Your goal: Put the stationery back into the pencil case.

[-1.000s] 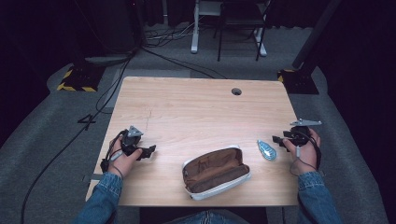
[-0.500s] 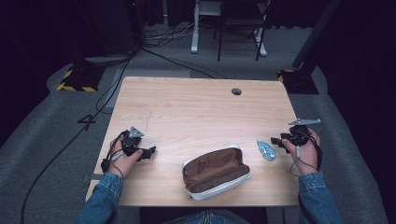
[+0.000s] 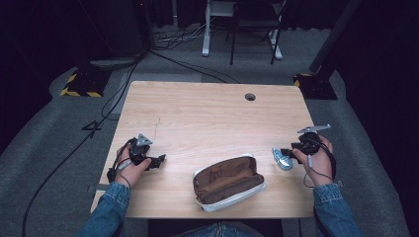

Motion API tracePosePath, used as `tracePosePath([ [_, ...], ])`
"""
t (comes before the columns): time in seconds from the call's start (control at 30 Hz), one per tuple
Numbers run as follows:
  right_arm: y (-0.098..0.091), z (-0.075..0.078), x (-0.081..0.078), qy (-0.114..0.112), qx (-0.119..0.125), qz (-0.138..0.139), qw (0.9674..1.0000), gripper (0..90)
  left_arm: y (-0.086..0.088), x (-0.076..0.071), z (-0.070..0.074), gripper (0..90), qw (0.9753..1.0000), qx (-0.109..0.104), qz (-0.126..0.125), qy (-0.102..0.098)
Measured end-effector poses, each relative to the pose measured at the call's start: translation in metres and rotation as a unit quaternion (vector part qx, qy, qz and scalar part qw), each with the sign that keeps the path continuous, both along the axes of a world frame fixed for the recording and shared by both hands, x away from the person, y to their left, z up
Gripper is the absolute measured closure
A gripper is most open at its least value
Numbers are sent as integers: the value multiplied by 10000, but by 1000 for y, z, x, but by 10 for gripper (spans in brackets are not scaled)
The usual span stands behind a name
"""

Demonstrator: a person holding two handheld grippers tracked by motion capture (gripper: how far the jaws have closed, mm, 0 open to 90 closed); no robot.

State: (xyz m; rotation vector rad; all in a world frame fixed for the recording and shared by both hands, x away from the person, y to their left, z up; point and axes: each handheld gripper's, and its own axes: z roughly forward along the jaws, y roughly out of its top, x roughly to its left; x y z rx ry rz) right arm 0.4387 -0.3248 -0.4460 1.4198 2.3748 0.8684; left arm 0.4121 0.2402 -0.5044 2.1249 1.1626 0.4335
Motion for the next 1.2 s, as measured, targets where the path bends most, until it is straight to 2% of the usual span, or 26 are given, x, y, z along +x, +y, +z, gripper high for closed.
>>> tracePosePath([
  [0.53, 17, -14, 4, 256, -322, 206, 9989, 371, 0, 0, 0, 146, 10000, -2, 0, -2],
  [0.87, 24, -24, 7, 363, -617, 293, 9970, 371, 0, 0, 0, 146, 10000, -6, 3, 0],
  [1.2, 28, -28, 7, 441, -826, 307, 9951, 409, 0, 0, 0, 146, 10000, -6, 3, 0],
])
